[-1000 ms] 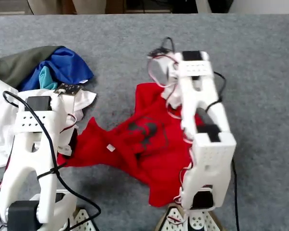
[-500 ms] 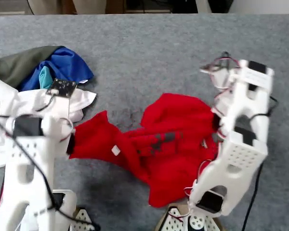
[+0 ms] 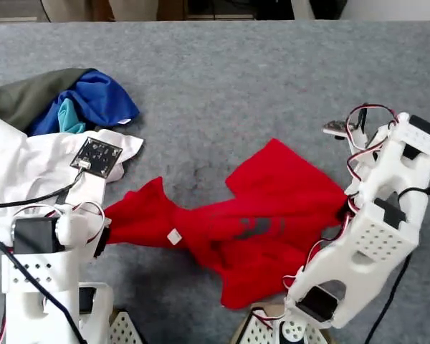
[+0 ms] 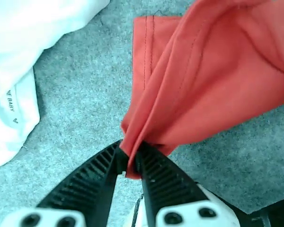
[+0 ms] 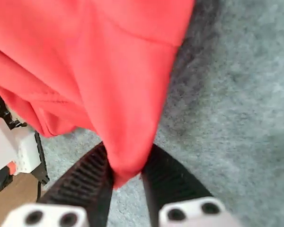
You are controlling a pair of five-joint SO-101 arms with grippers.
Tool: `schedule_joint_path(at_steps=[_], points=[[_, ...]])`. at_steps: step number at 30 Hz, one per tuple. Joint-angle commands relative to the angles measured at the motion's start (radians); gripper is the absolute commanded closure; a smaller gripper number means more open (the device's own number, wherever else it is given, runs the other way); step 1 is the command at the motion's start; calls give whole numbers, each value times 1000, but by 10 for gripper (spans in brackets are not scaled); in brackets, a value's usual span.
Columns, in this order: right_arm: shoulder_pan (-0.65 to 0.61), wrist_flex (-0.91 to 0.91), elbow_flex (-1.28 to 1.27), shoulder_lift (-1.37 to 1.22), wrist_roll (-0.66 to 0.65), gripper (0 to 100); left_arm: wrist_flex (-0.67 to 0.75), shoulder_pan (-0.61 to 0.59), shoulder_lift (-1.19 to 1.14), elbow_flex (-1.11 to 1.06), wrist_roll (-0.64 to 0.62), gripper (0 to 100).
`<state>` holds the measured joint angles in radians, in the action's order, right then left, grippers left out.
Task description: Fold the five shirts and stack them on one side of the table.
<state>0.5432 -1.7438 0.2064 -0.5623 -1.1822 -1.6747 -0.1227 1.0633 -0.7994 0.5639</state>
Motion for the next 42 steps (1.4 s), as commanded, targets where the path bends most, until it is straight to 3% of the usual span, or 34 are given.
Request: schedule_joint_path(at_steps=[1,4,8,15,20,23,28,38,42], points=[[50,12,21,122,63,765,9,-29,8,6,9,981],[50,15,50,166,61,673,3,-29,8,5,9,981],[4,12,114,213,114,659,3,-29,10,5,8,981],[-311,69,197,214,339,659,3,-29,10,5,8,981],[-530,239,205,127,476,659,3,-31,10,5,5,981],[-599,371,205,42,529,659,3,-31,10,3,5,981],[-608,476,239,-133,539,659,9,-31,10,-3,5,981],[-596,226,661,-438,534,666,11,-80,8,-3,11,981],[-595,86,874,-555,534,809,11,-81,8,-3,9,981]])
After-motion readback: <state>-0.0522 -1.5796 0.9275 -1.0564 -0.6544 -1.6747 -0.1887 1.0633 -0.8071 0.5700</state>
